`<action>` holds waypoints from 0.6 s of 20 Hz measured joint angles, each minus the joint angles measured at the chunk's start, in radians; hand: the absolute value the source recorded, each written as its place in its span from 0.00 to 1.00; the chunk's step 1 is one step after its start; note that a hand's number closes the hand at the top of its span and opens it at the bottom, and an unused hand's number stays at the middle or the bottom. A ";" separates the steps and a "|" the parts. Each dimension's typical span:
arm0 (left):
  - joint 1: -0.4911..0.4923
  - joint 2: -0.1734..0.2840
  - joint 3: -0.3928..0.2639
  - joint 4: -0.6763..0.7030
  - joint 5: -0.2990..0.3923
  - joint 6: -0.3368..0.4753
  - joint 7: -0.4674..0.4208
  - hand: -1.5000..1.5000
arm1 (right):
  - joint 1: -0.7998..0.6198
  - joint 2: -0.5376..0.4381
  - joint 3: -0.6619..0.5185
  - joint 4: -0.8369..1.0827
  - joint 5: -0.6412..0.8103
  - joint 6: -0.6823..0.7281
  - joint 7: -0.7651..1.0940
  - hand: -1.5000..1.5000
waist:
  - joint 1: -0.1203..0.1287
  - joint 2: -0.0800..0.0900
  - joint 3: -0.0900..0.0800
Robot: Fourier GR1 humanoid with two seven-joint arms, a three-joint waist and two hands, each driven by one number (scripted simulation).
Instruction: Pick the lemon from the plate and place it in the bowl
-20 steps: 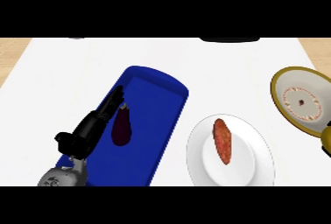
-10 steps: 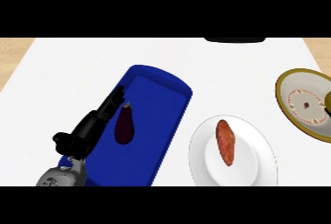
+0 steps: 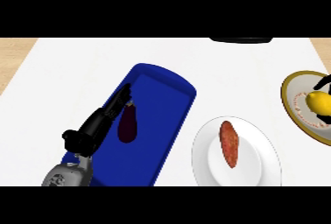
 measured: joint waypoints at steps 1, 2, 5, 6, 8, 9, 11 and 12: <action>-0.007 0.003 0.005 0.004 0.000 -0.001 0.001 0.50 | -0.029 -0.001 0.006 0.046 0.003 0.028 -0.018 0.00 | 0.001 0.000 0.000; -0.010 0.004 0.010 0.008 0.001 -0.001 0.001 0.50 | -0.054 0.002 0.010 0.088 0.006 0.045 -0.047 0.00 | -0.002 0.000 0.000; -0.012 0.000 0.012 0.002 0.001 0.001 0.006 0.50 | -0.128 0.006 0.002 0.213 0.005 0.074 -0.146 0.00 | -0.004 -0.001 0.001; -0.005 -0.003 0.008 0.003 -0.003 0.002 0.001 0.50 | -0.158 0.010 -0.007 0.250 0.001 0.081 -0.162 0.00 | -0.004 -0.001 0.001; -0.007 -0.002 0.016 0.018 0.000 -0.002 -0.010 0.50 | -0.201 0.022 -0.027 0.312 -0.007 0.075 -0.197 0.00 | -0.008 -0.001 0.000; -0.011 -0.005 0.018 0.023 0.000 0.000 -0.011 0.50 | -0.225 0.021 -0.042 0.341 -0.015 0.081 -0.206 0.00 | -0.009 -0.002 0.000; -0.010 -0.002 0.022 0.018 0.007 -0.007 -0.003 0.50 | -0.260 0.019 -0.079 0.398 -0.040 0.086 -0.221 0.00 | -0.008 -0.001 0.001; -0.015 -0.001 0.024 0.015 0.007 -0.006 0.004 0.50 | -0.271 0.014 -0.104 0.420 -0.063 0.094 -0.227 0.00 | -0.009 -0.001 0.001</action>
